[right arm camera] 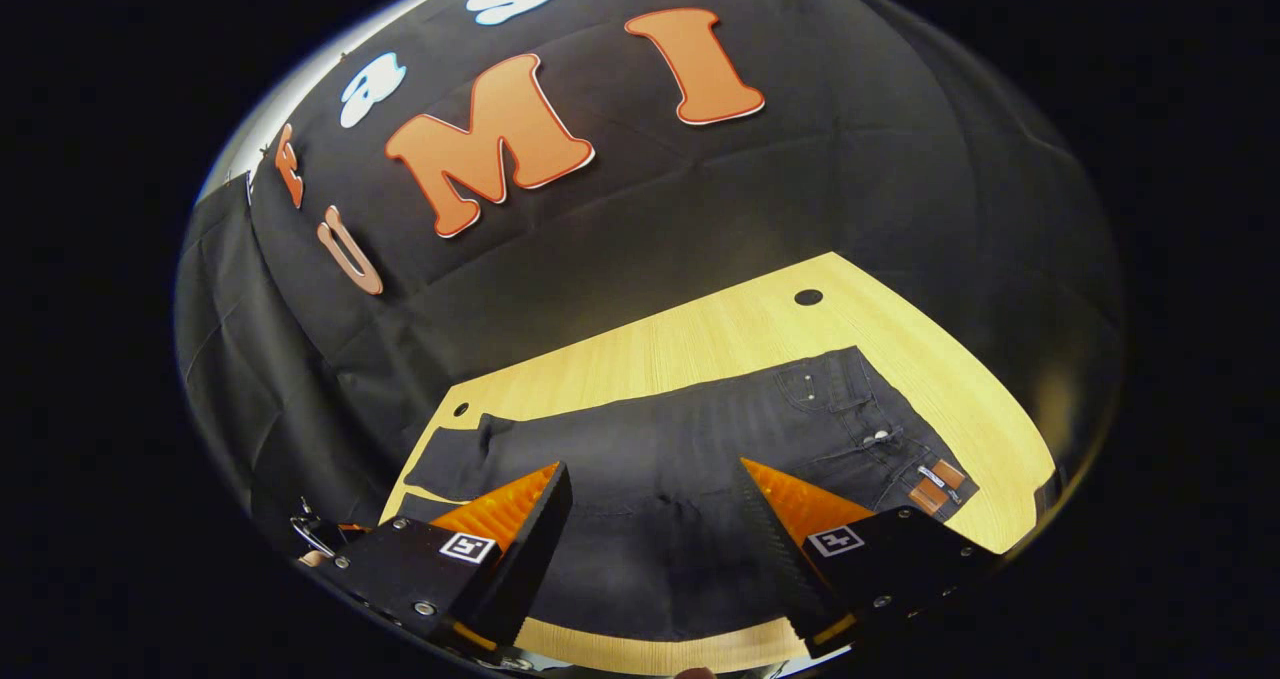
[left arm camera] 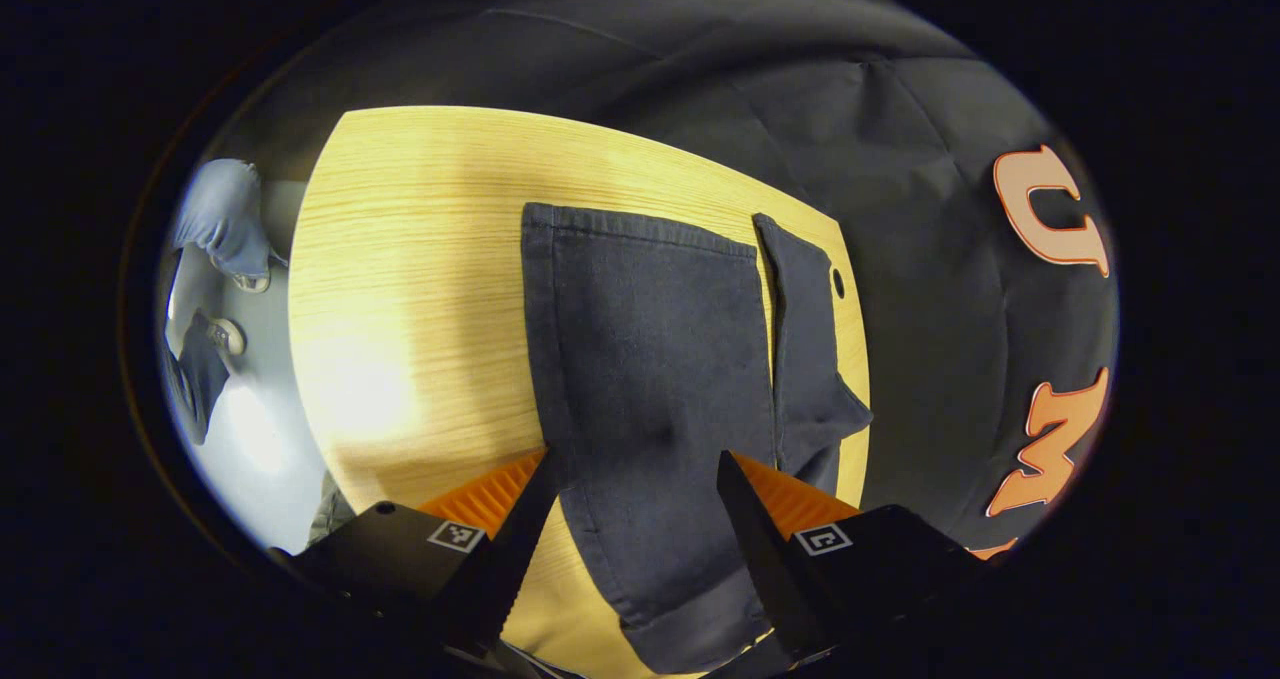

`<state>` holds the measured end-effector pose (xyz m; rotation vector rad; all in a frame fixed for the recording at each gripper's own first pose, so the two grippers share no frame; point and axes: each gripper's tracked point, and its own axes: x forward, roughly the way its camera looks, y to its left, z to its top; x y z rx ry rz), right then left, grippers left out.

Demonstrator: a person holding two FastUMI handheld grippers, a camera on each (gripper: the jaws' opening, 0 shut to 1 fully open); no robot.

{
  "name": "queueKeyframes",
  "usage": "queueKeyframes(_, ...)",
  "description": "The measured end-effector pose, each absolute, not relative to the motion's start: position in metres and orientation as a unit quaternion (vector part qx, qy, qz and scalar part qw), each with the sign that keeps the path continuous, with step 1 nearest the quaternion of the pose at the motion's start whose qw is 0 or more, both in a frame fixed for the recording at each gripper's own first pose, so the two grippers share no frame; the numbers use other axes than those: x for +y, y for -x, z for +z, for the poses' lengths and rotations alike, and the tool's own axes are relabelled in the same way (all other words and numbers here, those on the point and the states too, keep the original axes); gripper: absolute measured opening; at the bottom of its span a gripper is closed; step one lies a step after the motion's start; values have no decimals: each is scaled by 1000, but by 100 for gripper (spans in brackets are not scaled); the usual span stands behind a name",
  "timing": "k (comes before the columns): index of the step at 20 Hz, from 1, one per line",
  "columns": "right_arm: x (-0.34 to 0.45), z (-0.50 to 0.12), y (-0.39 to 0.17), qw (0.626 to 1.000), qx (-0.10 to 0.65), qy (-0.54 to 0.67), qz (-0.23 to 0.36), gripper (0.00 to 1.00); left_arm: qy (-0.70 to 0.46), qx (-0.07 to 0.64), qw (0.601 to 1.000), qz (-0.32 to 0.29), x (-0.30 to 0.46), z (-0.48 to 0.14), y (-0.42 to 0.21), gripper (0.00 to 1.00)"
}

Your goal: Grasp the waist and the cuffs of the jeans and fold them to make the two legs overlap; first hold the waist and fold one-third of the jeans toward the cuffs, then hold the cuffs and fold the remaining one-third in the same direction to finish folding.

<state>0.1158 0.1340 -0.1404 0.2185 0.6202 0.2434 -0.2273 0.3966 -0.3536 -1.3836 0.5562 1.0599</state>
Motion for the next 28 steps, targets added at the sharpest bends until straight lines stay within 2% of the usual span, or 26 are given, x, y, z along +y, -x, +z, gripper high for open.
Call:
queueKeyframes(3, 127, -140, -118, 940, 303, -108, 111, 98, 600, 224, 620, 453, 405, -356, 207, 96)
queueKeyframes(6, 119, -138, -120, 943, 300, -108, 99, 98, 583, 248, 639, 437, 410, -364, 181, 89)
queueKeyframes(12, 100, -148, -119, 940, 306, -130, 72, 98, 600, 253, 635, 415, 411, -379, 154, 14)
queueKeyframes(13, 95, -151, -117, 938, 310, -140, 66, 98, 606, 240, 637, 412, 415, -386, 141, 6)
queueKeyframes(17, 61, -160, -104, 911, 336, -236, 29, 98, 603, 228, 642, 414, 411, -378, 154, 4)
queueKeyframes(24, -32, -238, -64, 814, 387, -421, -96, 98, 615, 209, 644, 404, 396, -355, 164, 4)
queueKeyframes(28, -42, -292, -46, 792, 434, -410, -128, 98, 615, 207, 647, 400, 394, -345, 165, 4)
